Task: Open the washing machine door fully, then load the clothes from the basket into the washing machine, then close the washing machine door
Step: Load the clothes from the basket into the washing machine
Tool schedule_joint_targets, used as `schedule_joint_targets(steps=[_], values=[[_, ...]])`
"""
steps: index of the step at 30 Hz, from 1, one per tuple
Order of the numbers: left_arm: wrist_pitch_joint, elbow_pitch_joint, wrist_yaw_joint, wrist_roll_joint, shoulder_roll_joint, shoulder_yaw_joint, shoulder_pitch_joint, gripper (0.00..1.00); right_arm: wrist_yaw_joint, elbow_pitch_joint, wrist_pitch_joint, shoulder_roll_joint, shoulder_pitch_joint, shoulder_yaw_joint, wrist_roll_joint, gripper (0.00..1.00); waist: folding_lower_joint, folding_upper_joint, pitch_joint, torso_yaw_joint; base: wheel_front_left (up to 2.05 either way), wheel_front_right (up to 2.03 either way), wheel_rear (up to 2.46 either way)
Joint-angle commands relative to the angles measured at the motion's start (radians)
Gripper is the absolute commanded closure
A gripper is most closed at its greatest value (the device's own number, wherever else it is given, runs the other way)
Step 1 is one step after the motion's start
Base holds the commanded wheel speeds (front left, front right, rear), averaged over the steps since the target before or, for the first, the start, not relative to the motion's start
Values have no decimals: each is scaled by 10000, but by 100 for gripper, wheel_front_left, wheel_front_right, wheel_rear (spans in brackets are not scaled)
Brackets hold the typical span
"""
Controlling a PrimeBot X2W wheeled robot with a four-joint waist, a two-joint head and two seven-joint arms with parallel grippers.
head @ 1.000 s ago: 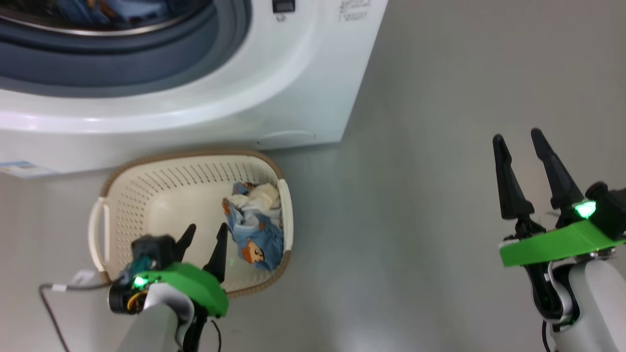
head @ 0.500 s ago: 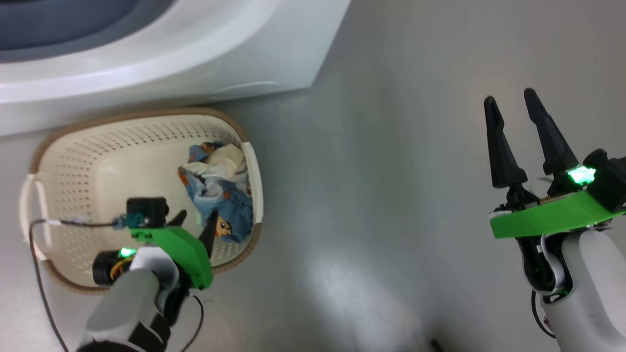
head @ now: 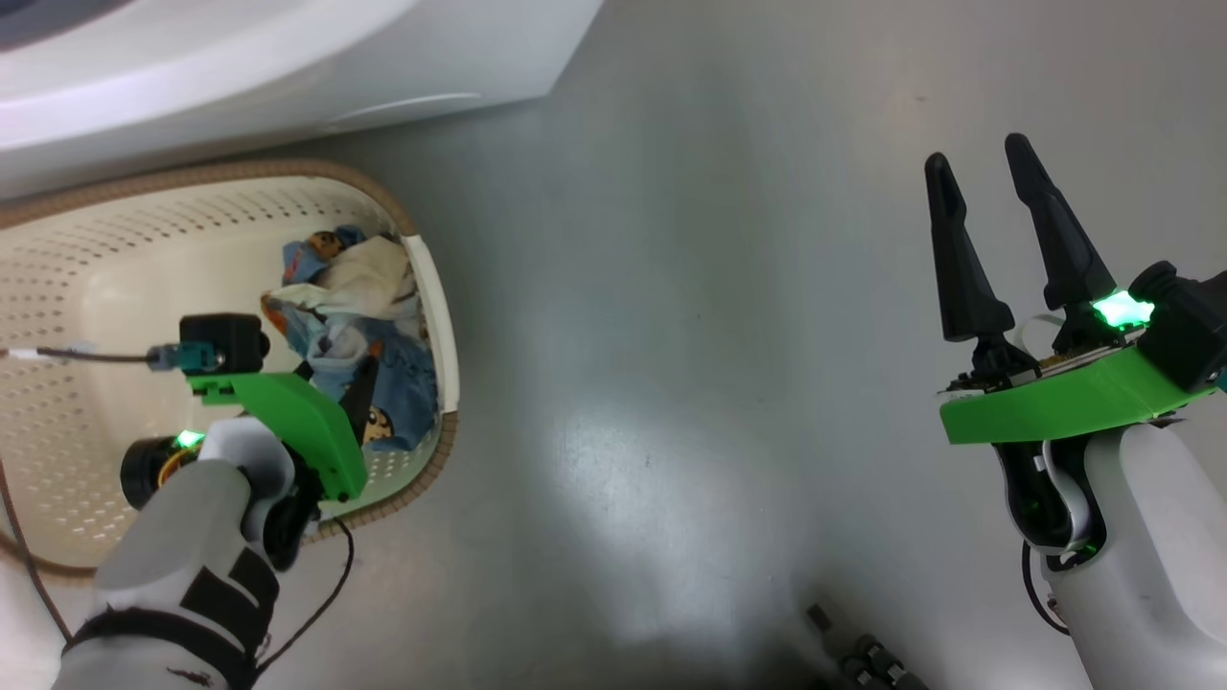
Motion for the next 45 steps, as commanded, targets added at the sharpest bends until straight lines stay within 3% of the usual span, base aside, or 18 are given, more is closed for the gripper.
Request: schedule_joint_targets(steps=[1,14,15,17,18,30,45], values=[[87,-42,-49,-260,347,72,-64,0,44,-259,-78,4,113,216,-20,0,0,-1,239,-175,0,0,0],[186,237,-50,-1150,603,-884,-705,2,44,-322,-78,116,-55,422,6,0,0,-1,615,-453,0,0,0],[105,238,-50,-1196,630,-960,-741,38,44,-326,-78,118,-62,427,8,0,0,-1,625,-464,0,0,0],[31,271,-50,-1355,627,-1070,-768,90,44,-322,-78,114,-68,404,4,0,0,-1,611,-467,0,0,0],[1,270,-50,-1427,619,-1138,-773,100,44,-317,-78,112,-69,389,0,0,0,-1,593,-465,0,0,0],[-1243,208,-50,-2243,542,-1763,-404,100,44,-239,-78,12,63,245,-70,0,0,-1,-378,8,0,0,0],[-3042,-73,-50,-2672,713,-2434,947,100,44,148,-78,-297,950,77,-59,0,0,-1,-2929,1008,0,0,0]])
